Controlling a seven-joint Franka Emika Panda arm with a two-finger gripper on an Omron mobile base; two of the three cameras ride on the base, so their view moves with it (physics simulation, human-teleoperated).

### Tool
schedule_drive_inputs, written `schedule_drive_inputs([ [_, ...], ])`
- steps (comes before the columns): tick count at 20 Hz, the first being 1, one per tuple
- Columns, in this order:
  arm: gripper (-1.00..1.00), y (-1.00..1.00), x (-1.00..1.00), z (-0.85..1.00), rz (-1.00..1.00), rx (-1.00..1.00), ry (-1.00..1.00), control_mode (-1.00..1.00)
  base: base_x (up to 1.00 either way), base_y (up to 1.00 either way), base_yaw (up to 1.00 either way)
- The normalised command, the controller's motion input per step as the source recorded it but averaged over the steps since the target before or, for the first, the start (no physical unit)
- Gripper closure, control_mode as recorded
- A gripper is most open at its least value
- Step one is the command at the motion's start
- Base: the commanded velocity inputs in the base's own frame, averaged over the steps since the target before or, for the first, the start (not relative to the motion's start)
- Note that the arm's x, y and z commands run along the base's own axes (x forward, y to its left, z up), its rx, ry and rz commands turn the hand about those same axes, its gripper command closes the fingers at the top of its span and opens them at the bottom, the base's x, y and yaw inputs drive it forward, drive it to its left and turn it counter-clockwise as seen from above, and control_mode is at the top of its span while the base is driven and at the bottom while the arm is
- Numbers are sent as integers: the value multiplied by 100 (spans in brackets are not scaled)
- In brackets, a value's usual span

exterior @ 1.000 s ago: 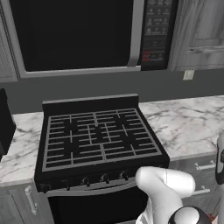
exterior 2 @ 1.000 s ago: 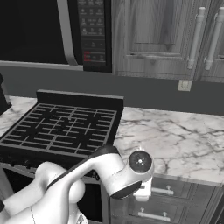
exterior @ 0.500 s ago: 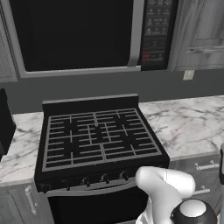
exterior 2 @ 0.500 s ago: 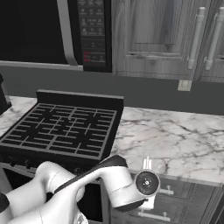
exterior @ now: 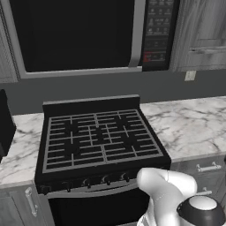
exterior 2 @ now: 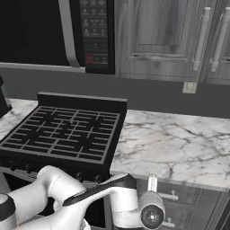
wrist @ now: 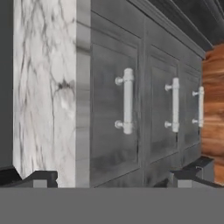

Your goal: Take the tongs from the drawer on the right and place them on the dining counter next to the tray containing the hot dog.

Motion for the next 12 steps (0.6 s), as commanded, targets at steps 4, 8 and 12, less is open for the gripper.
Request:
schedule_drive_inputs([
  [4,-100,0,0,-53,0,0,-19,-100,0,0,0],
  [8,-100,-3,0,-46,0,0,-18,-100,0,0,0],
  [12,-100,-16,0,-33,0,0,-11,-100,0,0,0],
])
